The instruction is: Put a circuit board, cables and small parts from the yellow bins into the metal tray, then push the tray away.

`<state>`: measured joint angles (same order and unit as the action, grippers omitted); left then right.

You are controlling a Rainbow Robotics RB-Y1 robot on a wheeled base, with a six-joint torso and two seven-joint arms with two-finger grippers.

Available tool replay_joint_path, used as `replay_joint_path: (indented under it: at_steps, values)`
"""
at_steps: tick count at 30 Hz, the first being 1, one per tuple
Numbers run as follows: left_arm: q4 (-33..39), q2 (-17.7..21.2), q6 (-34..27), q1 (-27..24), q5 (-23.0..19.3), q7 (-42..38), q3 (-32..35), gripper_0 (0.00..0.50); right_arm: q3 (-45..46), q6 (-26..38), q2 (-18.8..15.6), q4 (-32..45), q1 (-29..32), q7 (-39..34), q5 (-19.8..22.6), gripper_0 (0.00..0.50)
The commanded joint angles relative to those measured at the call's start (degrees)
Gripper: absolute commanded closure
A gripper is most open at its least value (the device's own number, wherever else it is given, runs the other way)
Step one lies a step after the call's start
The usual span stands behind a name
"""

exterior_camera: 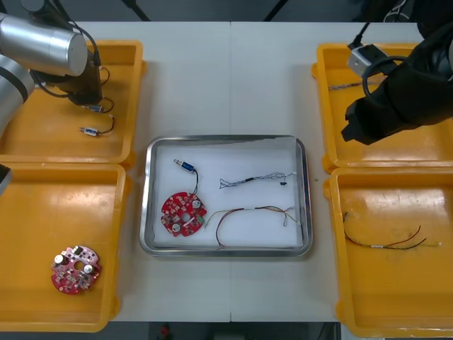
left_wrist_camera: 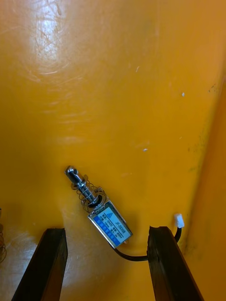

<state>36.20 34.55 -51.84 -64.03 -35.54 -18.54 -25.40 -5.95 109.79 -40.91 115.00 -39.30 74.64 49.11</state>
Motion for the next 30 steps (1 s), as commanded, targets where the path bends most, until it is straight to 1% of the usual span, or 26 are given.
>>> replay_joint_path:
  at_steps: [1,3,7,13,15,19,21,24,25,26,27,28,29,30]
  values:
    - [-2.5,-0.7,2.9,1.1,-0.6,1.4,-3.1,0.0,5.4,0.2,-3.6,4.6,5.0,-1.7,-1.5,0.0]
    - [-3.4,-0.9,3.9,1.1,-0.6,1.7,-3.6,0.0,6.8,0.2,-4.0,5.7,6.5,-1.8,-2.1,0.0]
    - [-4.8,-0.8,4.2,1.2,1.2,2.2,-3.9,0.0,10.3,0.2,-4.7,8.0,10.7,-2.0,-2.5,0.0]
    - [-8.2,-1.1,6.2,1.1,1.3,4.0,-4.0,0.0,16.2,0.2,-5.1,11.0,17.9,-2.6,-2.5,0.0]
    - [-8.8,-1.1,6.3,1.1,0.6,4.3,-3.9,0.0,17.8,0.2,-5.0,11.7,20.1,-2.7,-2.4,0.0]
    - [-10.7,-1.1,6.5,1.1,-3.8,7.3,-4.1,0.0,19.7,0.2,-5.0,12.4,23.7,-3.2,-2.7,0.0]
    - [-11.3,-1.1,6.5,1.1,-5.9,9.1,-4.6,0.0,19.7,0.2,-4.7,12.6,24.9,-3.4,-3.6,0.0]
    - [-11.6,-1.1,6.5,1.2,-9.9,10.6,-7.5,0.0,19.7,0.2,-4.3,13.1,26.7,-4.0,-4.8,0.0]
    - [-11.6,-1.1,6.5,1.2,-10.5,10.7,-8.3,0.01,19.7,0.2,-4.2,13.1,26.9,-4.1,-4.9,0.0]
    - [-11.6,-1.1,6.6,1.2,-11.7,10.9,-10.3,0.099,19.7,0.2,-4.1,13.1,27.4,-4.2,-5.1,0.0]
    - [-11.6,-1.1,7.0,1.2,-12.7,11.1,-12.2,0.205,19.7,0.2,-4.0,13.1,28.0,-4.3,-5.3,0.0]
    - [-11.7,-1.1,7.4,1.2,-13.2,11.1,-13.2,0.258,19.8,0.2,-3.9,13.1,28.1,-4.5,-5.4,0.0]
    - [-11.6,-1.1,8.5,1.5,-14.5,11.1,-15.4,0.338,20.1,0.2,-3.6,13.1,28.6,-4.7,-5.3,0.0]
    - [-11.7,-1.1,9.7,1.7,-15.7,11.0,-17.3,0.398,20.5,0.2,-3.3,13.1,28.8,-4.9,-5.3,0.0]
